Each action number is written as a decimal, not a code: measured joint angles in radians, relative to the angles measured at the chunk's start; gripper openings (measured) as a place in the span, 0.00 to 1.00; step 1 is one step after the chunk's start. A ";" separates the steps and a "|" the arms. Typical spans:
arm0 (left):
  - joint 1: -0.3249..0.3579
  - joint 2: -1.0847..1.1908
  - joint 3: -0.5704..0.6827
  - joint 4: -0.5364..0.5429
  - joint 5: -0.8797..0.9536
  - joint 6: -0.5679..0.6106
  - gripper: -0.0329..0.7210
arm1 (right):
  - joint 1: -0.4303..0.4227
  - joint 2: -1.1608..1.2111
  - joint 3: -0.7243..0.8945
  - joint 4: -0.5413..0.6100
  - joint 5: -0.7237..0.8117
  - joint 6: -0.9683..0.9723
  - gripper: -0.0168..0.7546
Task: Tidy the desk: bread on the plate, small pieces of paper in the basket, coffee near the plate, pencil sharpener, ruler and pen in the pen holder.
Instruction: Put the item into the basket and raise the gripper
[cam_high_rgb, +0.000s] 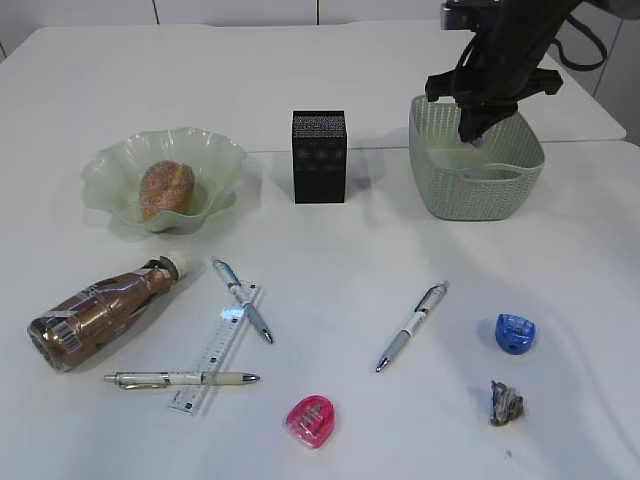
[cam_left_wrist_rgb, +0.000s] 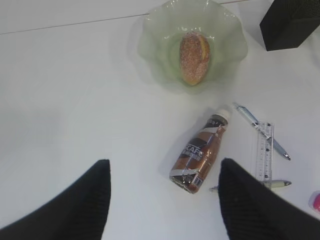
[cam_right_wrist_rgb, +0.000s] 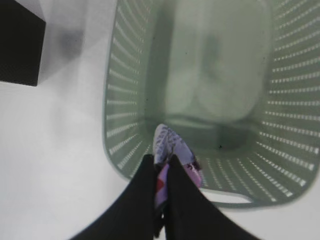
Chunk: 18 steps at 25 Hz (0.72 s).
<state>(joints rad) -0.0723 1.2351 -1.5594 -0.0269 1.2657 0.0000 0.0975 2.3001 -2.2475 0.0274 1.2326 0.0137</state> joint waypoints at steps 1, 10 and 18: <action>0.000 0.000 0.000 -0.001 0.000 0.000 0.67 | 0.000 0.014 0.000 0.000 -0.014 0.002 0.08; 0.000 0.000 0.000 -0.027 0.000 0.000 0.67 | 0.000 0.046 0.000 -0.009 -0.097 0.002 0.56; 0.000 0.002 0.000 -0.027 0.000 0.000 0.67 | 0.000 0.040 0.000 -0.011 -0.019 0.002 0.69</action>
<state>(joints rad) -0.0723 1.2367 -1.5594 -0.0543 1.2657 0.0000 0.0975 2.3405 -2.2475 0.0164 1.2135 0.0154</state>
